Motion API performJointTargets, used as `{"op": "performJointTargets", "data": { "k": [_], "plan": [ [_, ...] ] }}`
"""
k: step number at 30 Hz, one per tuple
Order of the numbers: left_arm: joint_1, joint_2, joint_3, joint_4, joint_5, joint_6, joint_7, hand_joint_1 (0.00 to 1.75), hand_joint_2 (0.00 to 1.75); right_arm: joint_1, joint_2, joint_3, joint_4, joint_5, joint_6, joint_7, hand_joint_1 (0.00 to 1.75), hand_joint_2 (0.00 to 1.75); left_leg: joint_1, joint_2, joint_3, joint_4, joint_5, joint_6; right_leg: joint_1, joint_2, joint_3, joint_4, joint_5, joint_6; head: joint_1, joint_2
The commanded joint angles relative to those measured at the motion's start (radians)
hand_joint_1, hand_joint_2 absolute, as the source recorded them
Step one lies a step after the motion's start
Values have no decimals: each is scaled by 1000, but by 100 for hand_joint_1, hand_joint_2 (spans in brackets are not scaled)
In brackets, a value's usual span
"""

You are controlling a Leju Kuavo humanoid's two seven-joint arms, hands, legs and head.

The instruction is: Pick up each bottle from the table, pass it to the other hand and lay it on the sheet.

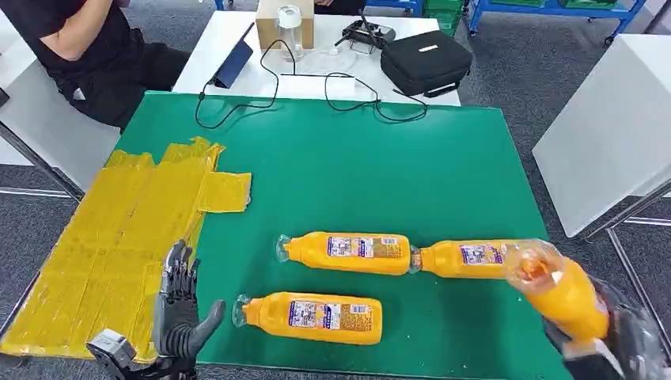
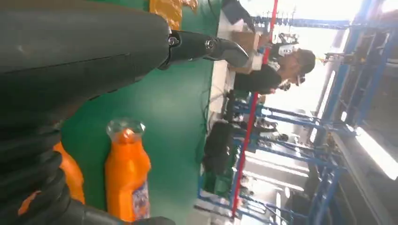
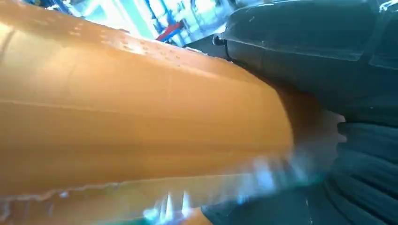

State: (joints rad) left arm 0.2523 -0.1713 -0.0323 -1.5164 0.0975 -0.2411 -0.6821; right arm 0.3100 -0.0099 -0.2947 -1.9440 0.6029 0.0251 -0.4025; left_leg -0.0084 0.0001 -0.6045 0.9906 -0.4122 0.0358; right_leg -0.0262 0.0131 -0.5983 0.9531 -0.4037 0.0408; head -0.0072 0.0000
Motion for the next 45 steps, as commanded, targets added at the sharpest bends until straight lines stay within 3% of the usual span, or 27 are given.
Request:
{"op": "performJointTargets", "data": {
  "k": [1, 2, 3, 6, 11, 29, 45],
  "plan": [
    [-102, 52, -143, 129, 212, -22, 31, 0, 175, -549, 73, 686, 863, -122, -127, 12, 175, 175, 3, 19, 8, -5, 2, -5, 4, 17, 3, -7, 9, -5, 0, 0],
    [-115, 69, -163, 127, 237, -39, 40, 0, 175, -599, 128, 704, 914, -109, -135, 42, 175, 175, 3, 14, 6, -3, 3, -5, 3, 13, 2, -4, 8, -4, 0, 0],
    [-123, 71, -167, 131, 250, -49, 50, 0, 175, -622, 159, 717, 932, -104, -149, 63, 175, 175, 3, 18, 7, -3, 3, -6, 3, 16, 0, -4, 10, -5, 0, 0],
    [-168, 67, -193, 156, 273, -85, 65, 0, 175, -606, 197, 741, 869, -94, -173, 126, 175, 175, 3, 8, -1, -1, 9, -7, 3, 7, -7, 1, 10, -5, 0, 0],
    [-177, 59, -204, 140, 292, -87, 89, 0, 175, -555, 193, 768, 778, -75, -144, 157, 175, 175, 4, 2, -7, 0, 12, -8, 5, 1, -11, 2, 10, -5, 0, 0],
    [-200, 54, -226, 165, 300, -75, 118, 0, 175, -514, 208, 800, 717, -21, -129, 221, 175, 175, 4, -1, -11, 0, 11, -9, 4, -1, -15, 3, 9, -6, 0, 0],
    [-207, 46, -206, 136, 279, -22, 123, 0, 175, -591, 282, 884, 818, 35, -84, 249, 175, 175, 4, 3, -12, 1, 11, -9, 4, 2, -16, 4, 10, -6, 0, 0]
  ]
}}
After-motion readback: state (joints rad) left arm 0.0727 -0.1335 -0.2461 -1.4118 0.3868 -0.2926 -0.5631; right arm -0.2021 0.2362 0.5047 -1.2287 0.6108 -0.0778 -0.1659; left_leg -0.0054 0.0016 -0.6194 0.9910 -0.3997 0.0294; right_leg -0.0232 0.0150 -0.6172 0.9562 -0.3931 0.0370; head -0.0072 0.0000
